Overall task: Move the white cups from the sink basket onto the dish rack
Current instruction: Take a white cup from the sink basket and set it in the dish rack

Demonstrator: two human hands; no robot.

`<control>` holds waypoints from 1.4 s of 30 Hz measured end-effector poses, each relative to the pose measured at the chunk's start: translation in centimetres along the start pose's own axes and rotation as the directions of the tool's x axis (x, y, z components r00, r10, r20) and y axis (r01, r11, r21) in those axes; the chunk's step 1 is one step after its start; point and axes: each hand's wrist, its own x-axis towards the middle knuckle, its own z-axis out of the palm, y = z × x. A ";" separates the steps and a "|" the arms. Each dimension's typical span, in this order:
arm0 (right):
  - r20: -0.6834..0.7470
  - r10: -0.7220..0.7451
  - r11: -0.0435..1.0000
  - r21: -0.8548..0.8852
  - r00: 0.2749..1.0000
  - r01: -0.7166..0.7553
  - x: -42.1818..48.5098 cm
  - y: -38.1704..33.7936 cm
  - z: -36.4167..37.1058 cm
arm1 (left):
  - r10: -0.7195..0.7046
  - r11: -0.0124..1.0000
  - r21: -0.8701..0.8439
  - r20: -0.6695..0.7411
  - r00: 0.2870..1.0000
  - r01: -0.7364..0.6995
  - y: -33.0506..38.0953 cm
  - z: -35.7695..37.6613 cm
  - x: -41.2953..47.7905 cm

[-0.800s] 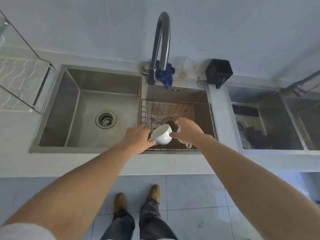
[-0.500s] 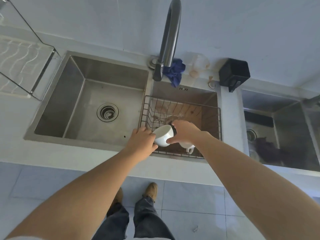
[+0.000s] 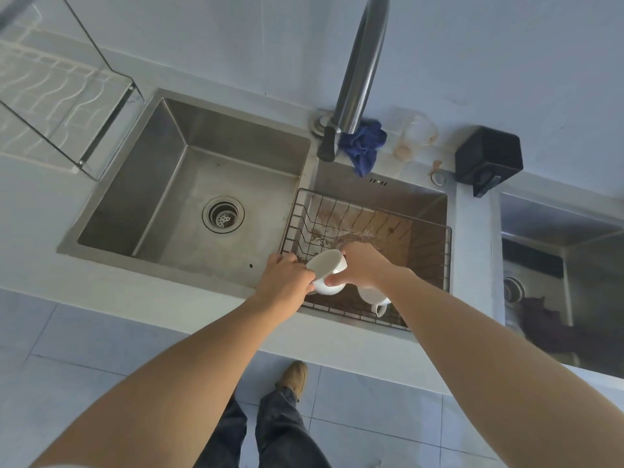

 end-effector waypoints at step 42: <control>-0.189 -0.495 0.828 0.193 0.848 0.526 -5.4 -31.0 -1.1 | -0.568 0.694 -0.577 -0.072 0.820 0.430 -19.0 -16.3 -21.5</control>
